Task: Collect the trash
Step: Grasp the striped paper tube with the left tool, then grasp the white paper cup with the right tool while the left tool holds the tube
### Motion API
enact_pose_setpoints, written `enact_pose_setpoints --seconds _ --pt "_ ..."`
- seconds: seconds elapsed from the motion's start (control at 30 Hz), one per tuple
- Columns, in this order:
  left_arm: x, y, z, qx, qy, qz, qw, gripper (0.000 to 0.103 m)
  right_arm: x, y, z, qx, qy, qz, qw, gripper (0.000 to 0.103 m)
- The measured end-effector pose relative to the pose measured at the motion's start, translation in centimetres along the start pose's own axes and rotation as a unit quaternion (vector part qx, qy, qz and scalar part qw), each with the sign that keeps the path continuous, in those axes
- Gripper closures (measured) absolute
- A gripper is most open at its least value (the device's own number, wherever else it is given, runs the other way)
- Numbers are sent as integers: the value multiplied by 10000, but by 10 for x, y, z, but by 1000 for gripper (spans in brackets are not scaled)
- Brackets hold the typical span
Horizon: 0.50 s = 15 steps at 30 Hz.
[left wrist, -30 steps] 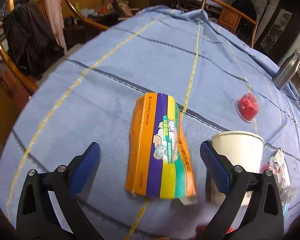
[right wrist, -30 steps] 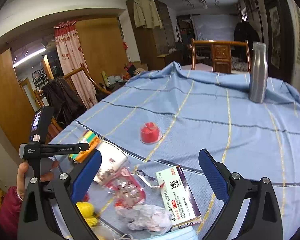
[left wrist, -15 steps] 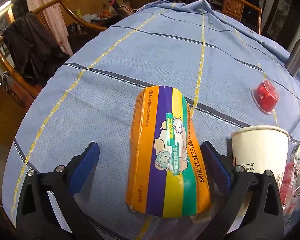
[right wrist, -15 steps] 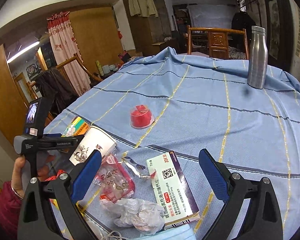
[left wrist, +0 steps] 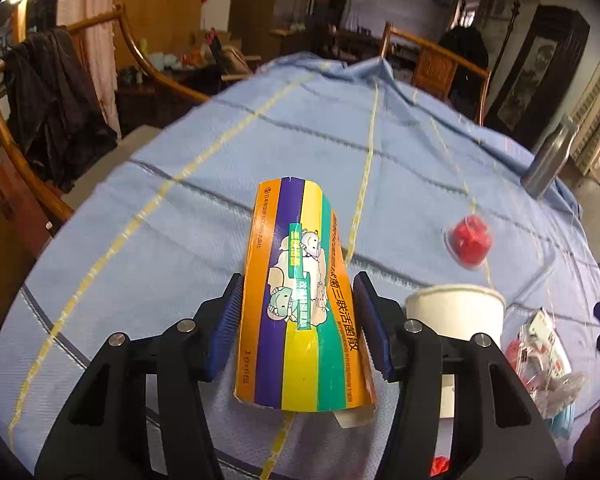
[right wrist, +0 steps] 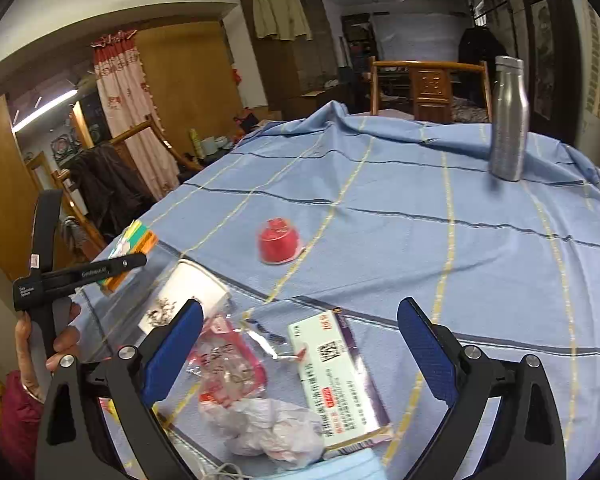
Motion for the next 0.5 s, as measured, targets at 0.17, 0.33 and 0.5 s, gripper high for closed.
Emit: enact_pose_setpoints --seconds 0.17,0.33,0.5 --pt "8 4 2 -91 147 187 9997 48 28 -11 -5 292 -50 597 9978 7" --pt "21 4 2 -67 437 162 9989 48 90 -16 -7 509 507 1329 9885 7" --pt "29 3 0 -5 596 132 9981 48 107 -55 -23 1610 562 1581 9726 12"
Point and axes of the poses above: each gripper's, at about its wrist camera, not at the fingertips, and y roughly against the way its jaws point, x to its left, z to its top, the point moved 4 cm from there along -y, roughly the way its jaws point, and after that the axes turned 5 degrees about -y, right-handed, at the moved point
